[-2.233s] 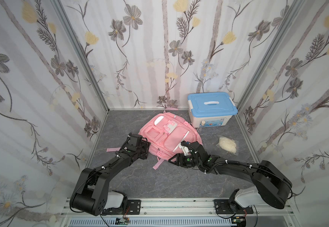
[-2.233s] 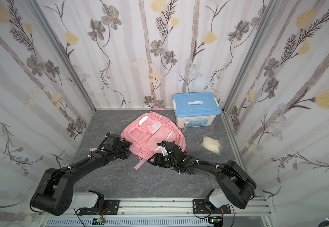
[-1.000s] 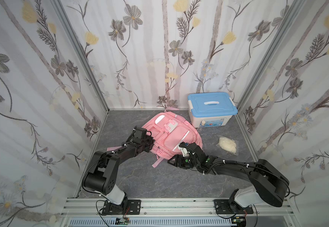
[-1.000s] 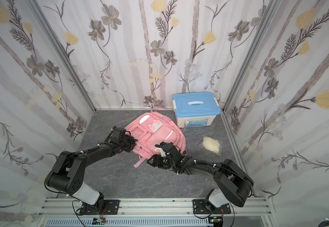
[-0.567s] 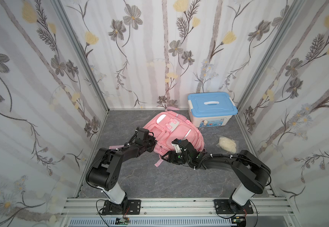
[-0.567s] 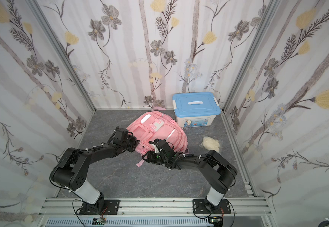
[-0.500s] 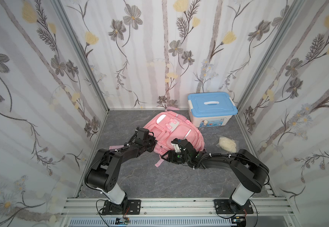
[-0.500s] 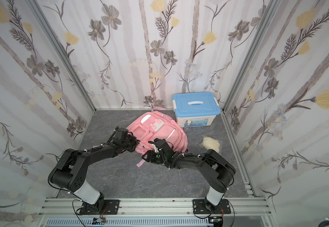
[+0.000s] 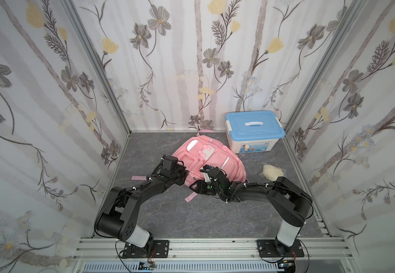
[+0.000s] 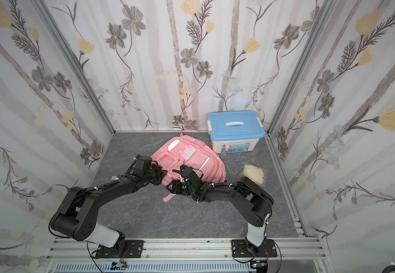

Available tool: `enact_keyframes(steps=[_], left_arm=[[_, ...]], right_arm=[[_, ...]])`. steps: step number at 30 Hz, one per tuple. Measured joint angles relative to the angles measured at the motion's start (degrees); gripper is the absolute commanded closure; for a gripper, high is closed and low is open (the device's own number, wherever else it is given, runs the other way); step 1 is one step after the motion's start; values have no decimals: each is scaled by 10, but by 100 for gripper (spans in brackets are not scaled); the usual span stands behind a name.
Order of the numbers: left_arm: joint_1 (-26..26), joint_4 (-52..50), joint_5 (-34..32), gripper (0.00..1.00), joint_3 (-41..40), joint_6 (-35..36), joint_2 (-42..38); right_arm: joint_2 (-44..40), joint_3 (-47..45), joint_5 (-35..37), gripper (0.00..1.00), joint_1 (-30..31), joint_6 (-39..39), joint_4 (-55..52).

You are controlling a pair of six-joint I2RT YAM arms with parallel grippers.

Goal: Zip up the backpack
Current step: Zip the zipper on the backpack.

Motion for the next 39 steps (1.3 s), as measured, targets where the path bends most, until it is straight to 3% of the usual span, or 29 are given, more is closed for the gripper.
enact_keyframes(steps=[21, 34, 39], left_arm=[[-1, 12, 4, 100, -32, -58, -34], [-3, 45, 5, 100, -48, -75, -41], [-3, 56, 6, 100, -55, -76, -43]], right_arm=[[52, 4, 36, 47, -8, -65, 60], [60, 20, 20, 50, -36, -81, 81], [62, 17, 0, 73, -51, -75, 89]])
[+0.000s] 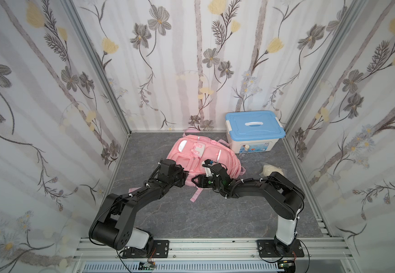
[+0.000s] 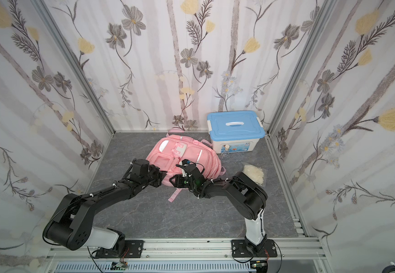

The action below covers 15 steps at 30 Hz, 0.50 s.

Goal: Zip up the backpack
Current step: Zip the zipper on the backpack.

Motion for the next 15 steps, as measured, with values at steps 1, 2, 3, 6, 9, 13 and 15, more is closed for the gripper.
enact_keyframes(steps=[1, 2, 3, 6, 9, 13, 15], left_arm=[[0, 0, -1, 100, 0, 0, 0], [0, -1, -1, 100, -1, 0, 0], [0, -1, -1, 100, -1, 0, -1], [3, 0, 1, 100, -5, 0, -3], [4, -5, 4, 100, -6, 0, -3], [13, -5, 12, 100, -6, 0, -3], [23, -7, 23, 100, -7, 4, -3]], right_arm=[[3, 0, 0, 79, -1, 0, 1], [4, -1, 0, 84, -2, 0, 1], [4, -2, -2, 89, -3, 0, 2], [3, -6, -14, 94, -3, 0, 20], [2, -19, -22, 100, -6, 0, 35], [2, -19, -35, 100, -8, 0, 41], [1, -15, -45, 100, -9, -2, 33]])
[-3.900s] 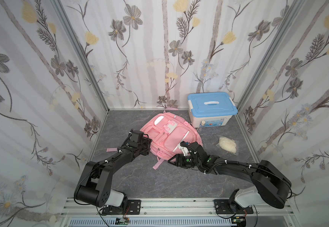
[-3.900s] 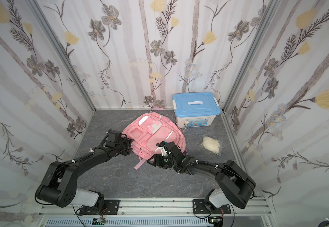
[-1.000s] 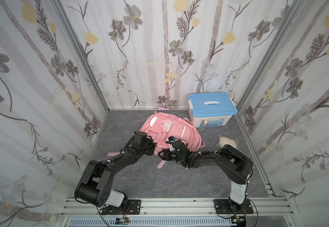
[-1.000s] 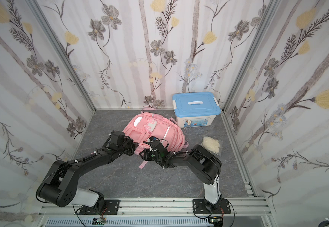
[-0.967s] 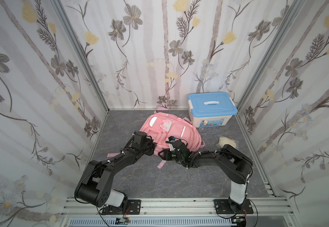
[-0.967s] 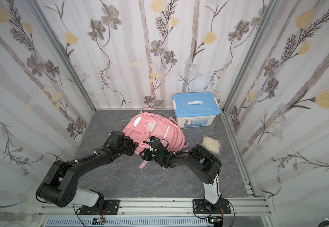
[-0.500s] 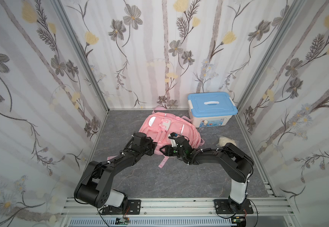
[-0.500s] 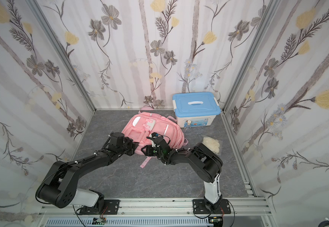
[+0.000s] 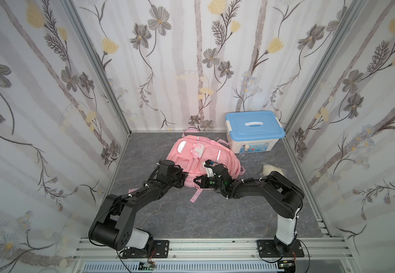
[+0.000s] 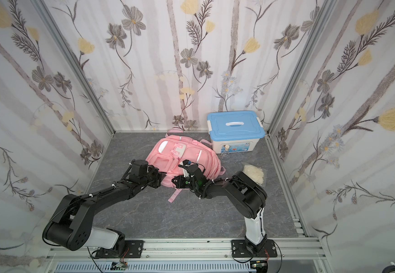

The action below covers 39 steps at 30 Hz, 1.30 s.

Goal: Zip up the backpack
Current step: Zip the zipper on the backpack.

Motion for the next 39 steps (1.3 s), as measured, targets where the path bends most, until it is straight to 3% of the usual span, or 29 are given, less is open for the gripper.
enact_keyframes(steps=[5, 15, 20, 28, 33, 35, 36, 39], left_arm=[[42, -24, 30, 100, -2, 17, 0], [107, -89, 100, 100, 17, 87, 21], [137, -121, 121, 100, 24, 125, 23], [229, -220, 158, 100, 55, 204, 24], [277, -279, 164, 100, 110, 262, 68], [292, -300, 160, 90, 138, 281, 89], [297, -316, 158, 76, 158, 294, 102], [301, -337, 144, 51, 215, 310, 134]], right_arm=[[-22, 27, -25, 100, -6, -40, -98], [-73, 105, -34, 100, -16, -219, -404], [-74, 116, -49, 100, -24, -271, -477], [-75, 170, -70, 100, -35, -339, -566], [-33, 243, -78, 100, 16, -337, -603], [-10, 272, -82, 100, 49, -323, -609], [2, 286, -83, 100, 65, -315, -611], [28, 315, -99, 100, 94, -298, -612]])
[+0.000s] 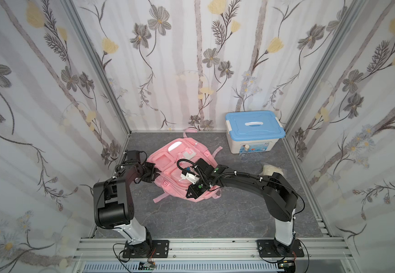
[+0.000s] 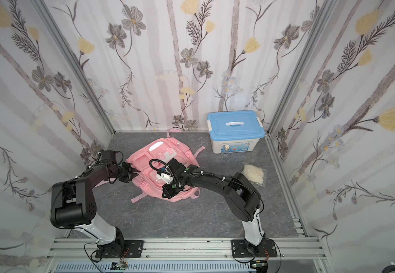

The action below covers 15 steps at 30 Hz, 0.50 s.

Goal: Zip up the backpack
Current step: Zip the zipper on the backpack.

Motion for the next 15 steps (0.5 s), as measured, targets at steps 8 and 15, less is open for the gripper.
enact_keyframes(steps=[8, 15], left_arm=[[-22, -21, -20, 39, 9, -24, -114], [-73, -69, -24, 48, -66, -109, -252]], right_arm=[[23, 33, -14, 100, 11, 27, -33], [62, 85, 3, 100, 14, 35, -37]])
